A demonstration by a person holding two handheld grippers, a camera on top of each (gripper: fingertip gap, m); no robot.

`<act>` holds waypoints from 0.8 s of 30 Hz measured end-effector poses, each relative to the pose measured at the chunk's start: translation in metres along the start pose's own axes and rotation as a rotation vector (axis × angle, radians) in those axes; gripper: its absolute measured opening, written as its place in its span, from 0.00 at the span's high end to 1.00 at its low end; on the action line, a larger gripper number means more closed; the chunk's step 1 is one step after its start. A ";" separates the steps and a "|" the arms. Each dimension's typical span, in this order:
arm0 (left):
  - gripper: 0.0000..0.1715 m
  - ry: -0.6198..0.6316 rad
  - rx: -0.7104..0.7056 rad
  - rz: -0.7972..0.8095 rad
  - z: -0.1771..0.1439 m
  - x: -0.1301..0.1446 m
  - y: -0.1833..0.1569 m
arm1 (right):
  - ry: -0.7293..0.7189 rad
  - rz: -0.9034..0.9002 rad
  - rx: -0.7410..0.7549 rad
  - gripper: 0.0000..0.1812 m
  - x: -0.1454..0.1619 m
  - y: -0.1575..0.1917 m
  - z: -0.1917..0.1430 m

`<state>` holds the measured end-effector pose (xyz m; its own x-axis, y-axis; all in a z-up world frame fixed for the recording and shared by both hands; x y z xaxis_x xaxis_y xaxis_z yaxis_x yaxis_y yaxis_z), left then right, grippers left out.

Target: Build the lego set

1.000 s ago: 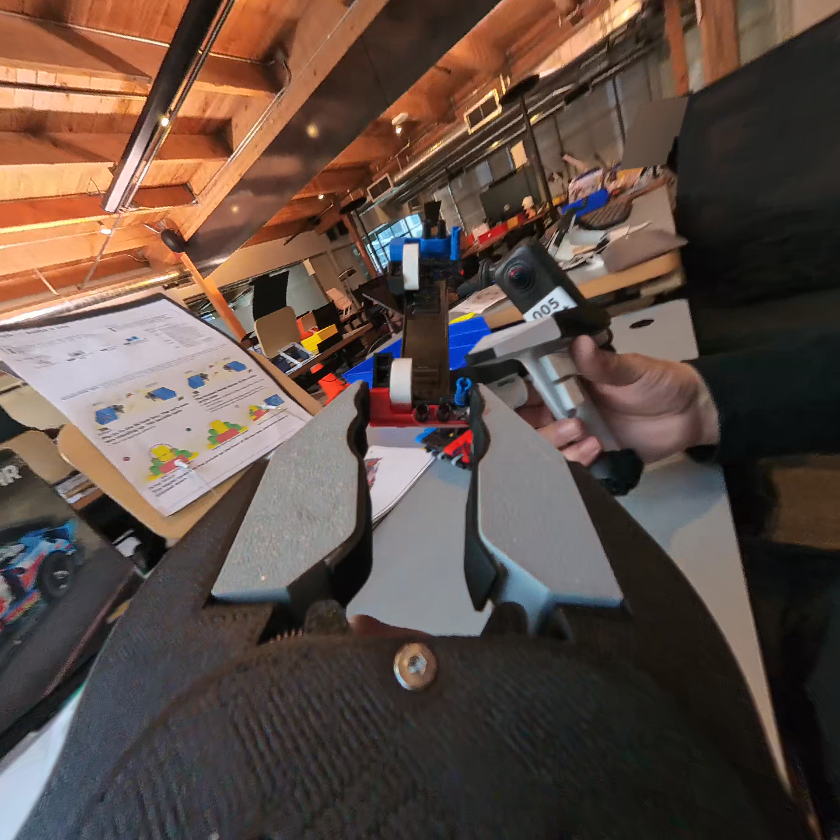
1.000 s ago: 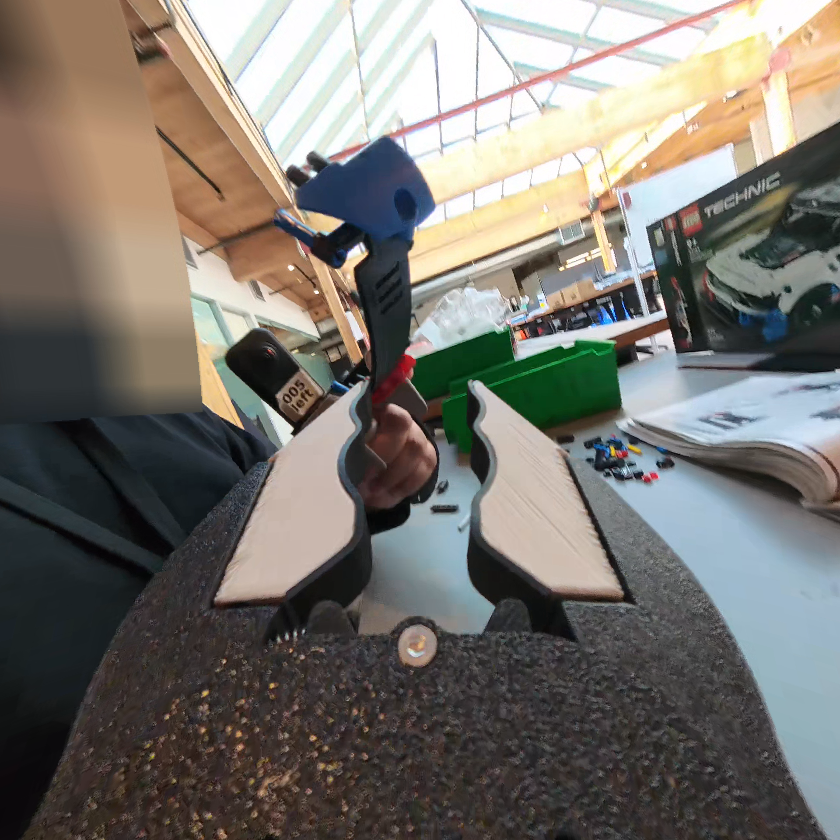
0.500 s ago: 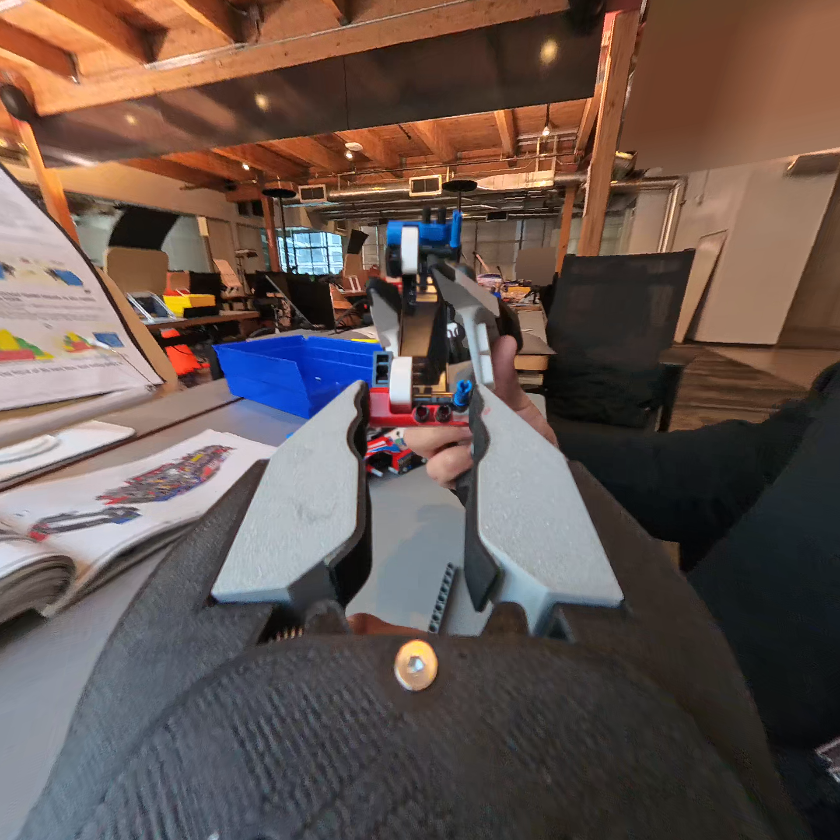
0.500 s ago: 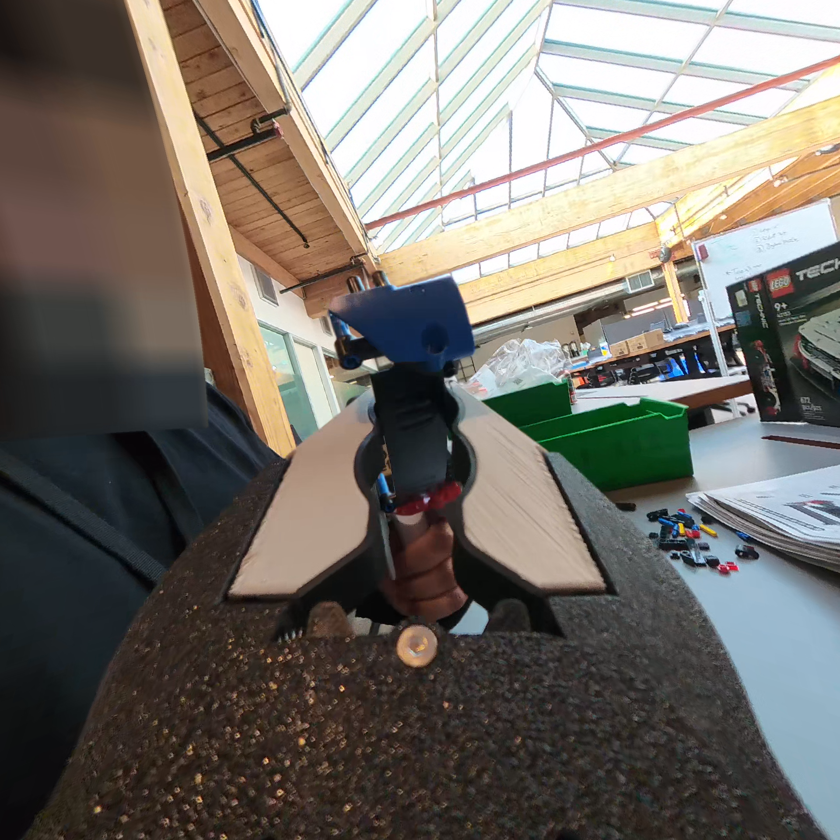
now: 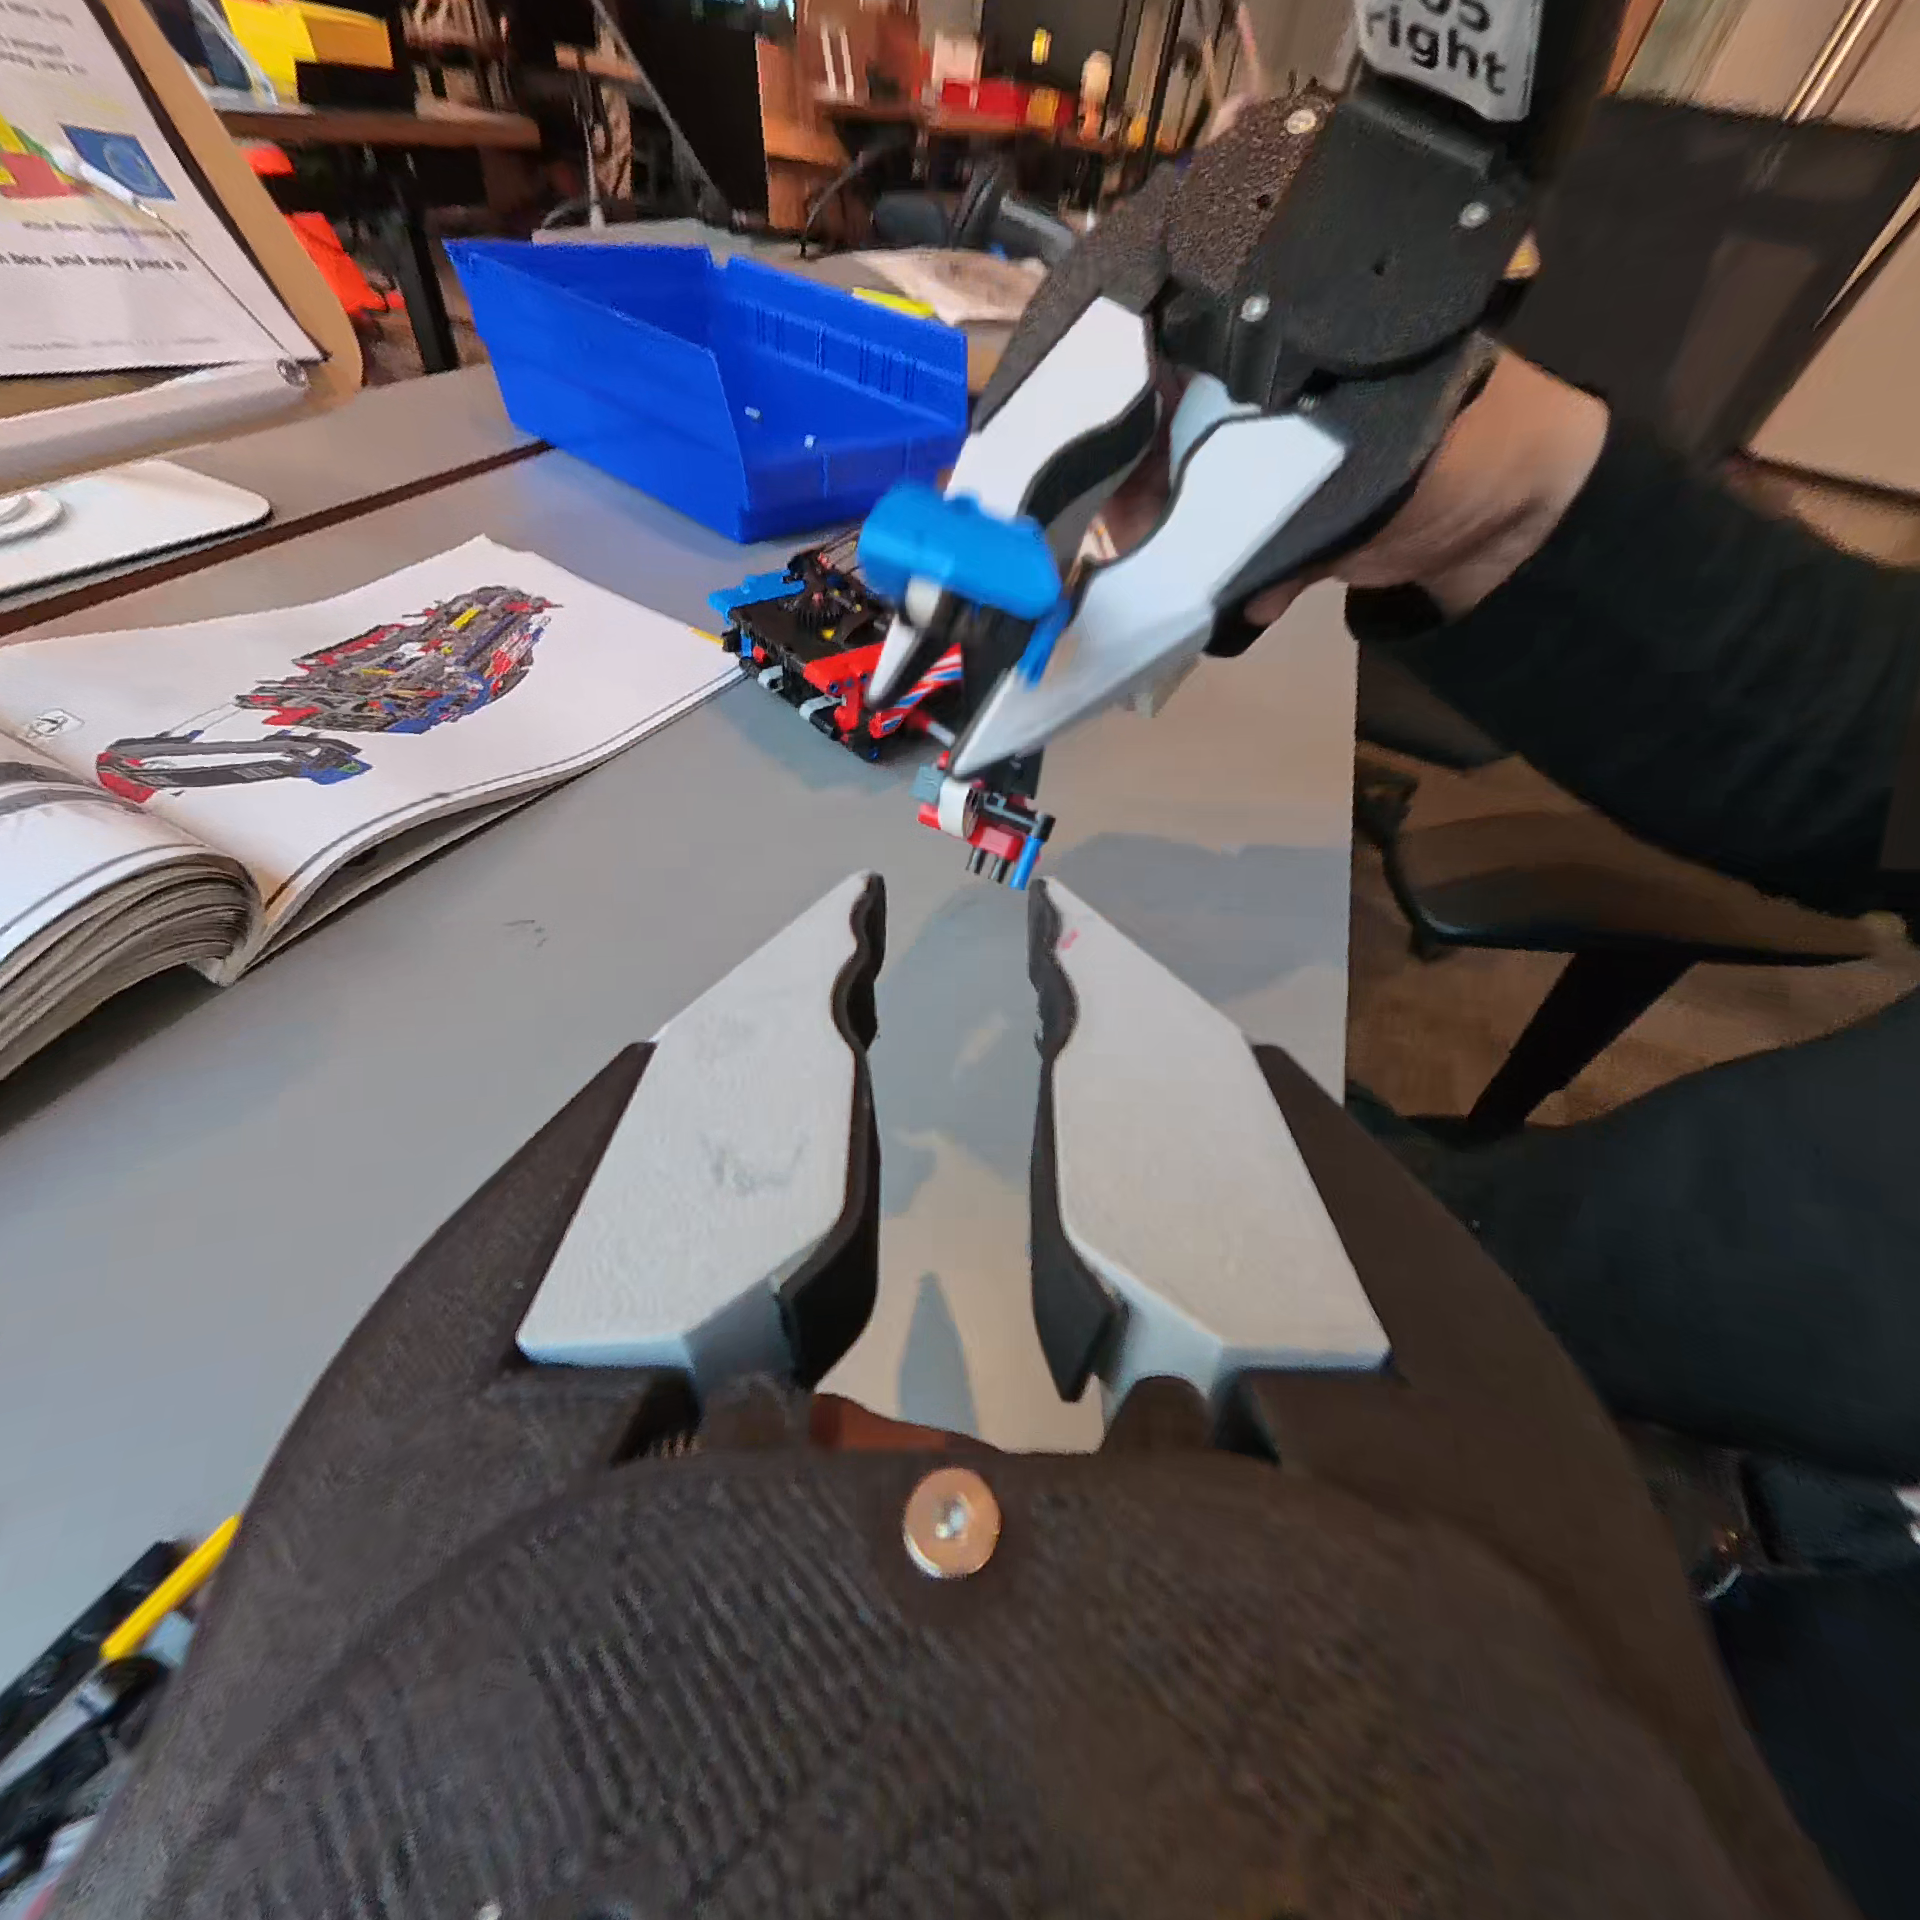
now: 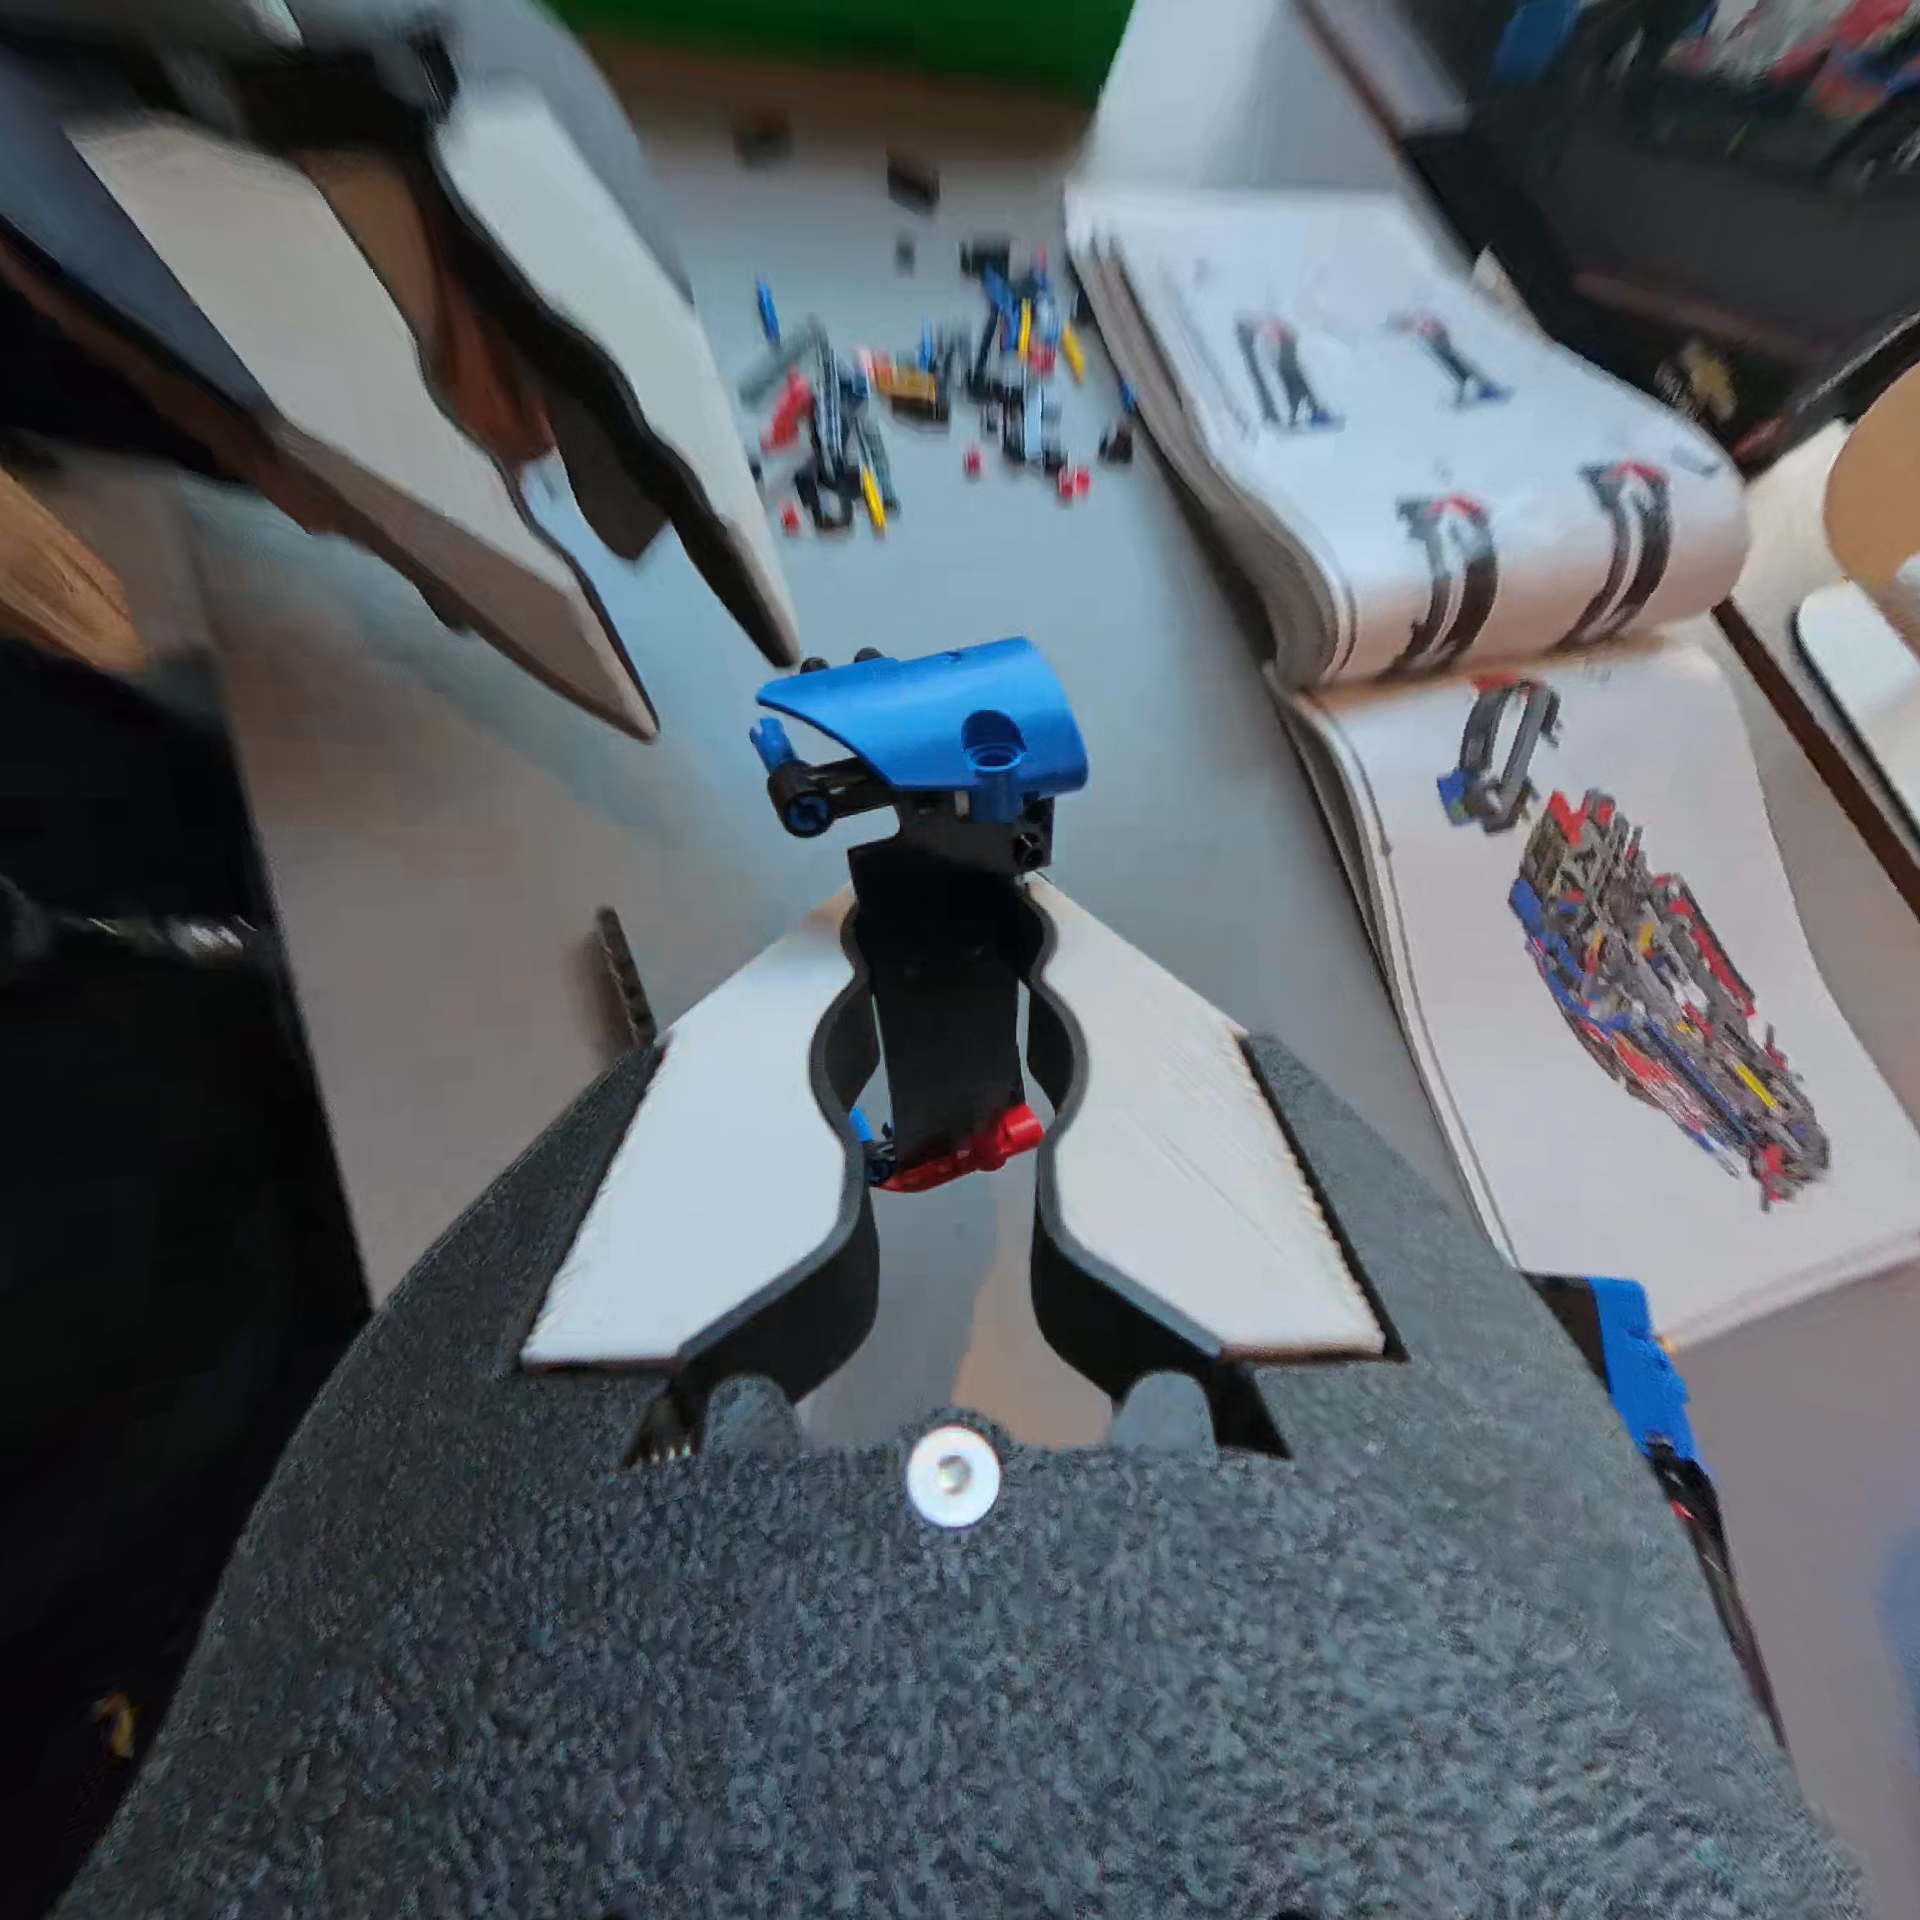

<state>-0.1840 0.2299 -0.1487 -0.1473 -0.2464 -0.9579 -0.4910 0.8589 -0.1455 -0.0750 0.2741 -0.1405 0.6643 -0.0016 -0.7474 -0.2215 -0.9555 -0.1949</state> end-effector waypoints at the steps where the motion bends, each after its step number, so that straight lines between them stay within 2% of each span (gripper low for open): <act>1: 0.87 0.026 -0.014 0.015 0.003 -0.001 -0.001 | 0.064 -0.030 0.011 0.87 0.006 0.001 0.007; 4: 0.88 0.105 -0.020 0.037 0.017 0.005 -0.008 | 0.185 -0.089 0.004 0.87 0.017 0.004 0.022; 7: 0.87 0.196 -0.055 0.029 0.031 0.024 -0.008 | 0.222 -0.100 -0.047 0.87 0.020 0.012 0.031; 10: 0.96 0.227 -0.141 0.063 0.030 0.036 -0.001 | 0.307 -0.126 -0.045 0.87 0.031 0.013 0.037; 12: 0.92 0.312 -0.203 0.101 0.024 0.049 0.006 | 0.346 -0.149 -0.050 0.87 0.036 0.015 0.039; 14: 0.76 0.359 -0.163 0.092 0.020 0.055 0.004 | 0.358 -0.162 -0.079 0.88 0.037 0.020 0.042; 15: 0.70 0.339 -0.120 0.081 0.020 0.052 0.001 | 0.364 -0.172 -0.089 0.88 0.037 0.022 0.045; 17: 0.69 0.324 -0.029 0.063 0.022 0.047 -0.004 | 0.371 -0.190 -0.101 0.88 0.036 0.025 0.050; 19: 0.69 0.322 -0.002 0.057 0.028 0.045 0.003 | 0.366 -0.202 -0.126 0.88 0.035 0.030 0.054; 22: 0.68 0.354 0.098 -0.025 0.033 0.050 0.007 | 0.351 -0.195 -0.155 0.89 0.034 0.036 0.057; 24: 0.70 0.359 0.167 -0.066 0.034 0.053 0.004 | 0.355 -0.196 -0.165 0.89 0.036 0.039 0.059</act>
<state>-0.1649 0.2357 -0.2090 -0.4257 -0.4192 -0.8019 -0.3679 0.8898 -0.2699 -0.1020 0.2542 -0.2120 0.8930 0.1104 -0.4363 0.0309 -0.9822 -0.1854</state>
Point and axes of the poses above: each gripper's, where its closed fingertips meet, z out along the fingers, x out of its underside, y = z × x across the jaws, the point moved 5 cm from there along -z, back along the fingers, and after that the axes turned 1 degree about -z, right-handed, at the moved point
